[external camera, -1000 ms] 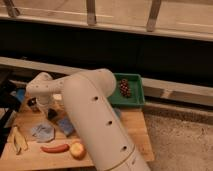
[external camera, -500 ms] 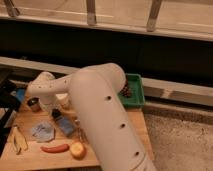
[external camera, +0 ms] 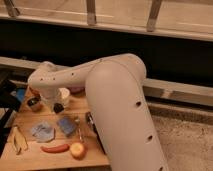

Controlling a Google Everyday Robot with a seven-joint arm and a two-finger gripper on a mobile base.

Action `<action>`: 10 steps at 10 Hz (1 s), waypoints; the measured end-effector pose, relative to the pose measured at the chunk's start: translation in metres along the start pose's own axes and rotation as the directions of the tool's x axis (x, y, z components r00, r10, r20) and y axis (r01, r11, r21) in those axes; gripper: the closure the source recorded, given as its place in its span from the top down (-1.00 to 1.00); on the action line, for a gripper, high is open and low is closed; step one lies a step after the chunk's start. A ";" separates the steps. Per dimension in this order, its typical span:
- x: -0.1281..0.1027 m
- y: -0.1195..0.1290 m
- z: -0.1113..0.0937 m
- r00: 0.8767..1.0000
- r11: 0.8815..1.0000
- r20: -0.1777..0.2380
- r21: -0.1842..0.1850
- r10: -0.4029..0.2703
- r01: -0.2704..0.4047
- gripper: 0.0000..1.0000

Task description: Wipe table surface with eraser

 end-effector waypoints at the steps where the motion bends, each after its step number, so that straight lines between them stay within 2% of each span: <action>1: 0.001 -0.002 0.001 1.000 1.000 0.003 -0.009 0.000 0.000 -1.00; 3: -0.001 0.005 0.016 1.000 0.999 0.015 -0.044 -0.019 0.020 -1.00; 5: -0.008 0.029 0.035 0.997 0.994 0.033 -0.080 -0.067 0.070 -1.00; 6: -0.009 0.043 0.036 0.995 0.991 0.045 -0.093 -0.090 0.094 -1.00; 8: -0.008 0.059 0.024 0.989 0.985 0.072 -0.110 -0.126 0.133 -1.00; 10: -0.012 0.072 0.023 0.984 0.978 0.075 -0.123 -0.160 0.168 -1.00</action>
